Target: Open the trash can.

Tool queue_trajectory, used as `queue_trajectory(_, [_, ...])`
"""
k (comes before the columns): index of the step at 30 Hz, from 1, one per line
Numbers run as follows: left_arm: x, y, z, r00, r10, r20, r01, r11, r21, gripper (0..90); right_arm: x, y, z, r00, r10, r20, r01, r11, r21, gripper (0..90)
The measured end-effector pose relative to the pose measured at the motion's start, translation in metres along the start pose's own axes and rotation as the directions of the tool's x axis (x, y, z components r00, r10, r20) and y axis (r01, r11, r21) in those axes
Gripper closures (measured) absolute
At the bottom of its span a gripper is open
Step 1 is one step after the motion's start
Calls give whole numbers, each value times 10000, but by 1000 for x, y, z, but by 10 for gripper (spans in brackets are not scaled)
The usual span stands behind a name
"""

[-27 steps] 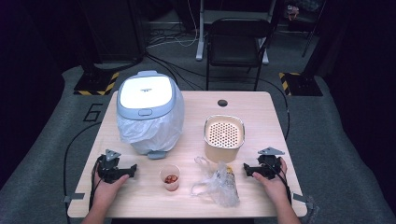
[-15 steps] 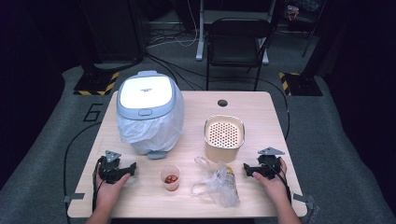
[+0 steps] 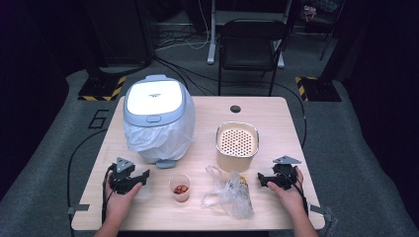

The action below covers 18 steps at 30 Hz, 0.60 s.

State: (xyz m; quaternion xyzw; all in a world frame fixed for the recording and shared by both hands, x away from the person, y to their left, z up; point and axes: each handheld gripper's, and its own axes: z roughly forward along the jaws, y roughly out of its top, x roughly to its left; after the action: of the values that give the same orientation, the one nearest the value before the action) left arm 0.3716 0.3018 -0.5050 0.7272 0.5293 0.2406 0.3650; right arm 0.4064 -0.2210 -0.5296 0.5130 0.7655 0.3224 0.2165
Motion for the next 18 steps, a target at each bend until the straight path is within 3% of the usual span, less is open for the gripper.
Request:
queue_trajectory(4, [-13, 9, 3, 9994, -82, 325, 81, 10000, 44, 367, 0, 0, 0, 10000, -4, 1, 4, 10000, 1, 0])
queue_trajectory(9, [-26, 16, 11, 9989, -226, 403, 226, 9997, 1, 408, 0, 0, 0, 10000, -2, 6, 2, 10000, -2, 0])
queue_trajectory(18, [-40, 19, 26, 9989, -390, 251, 392, 9992, -77, 384, 0, 0, 0, 10000, 0, -3, 0, 10000, -3, 0])
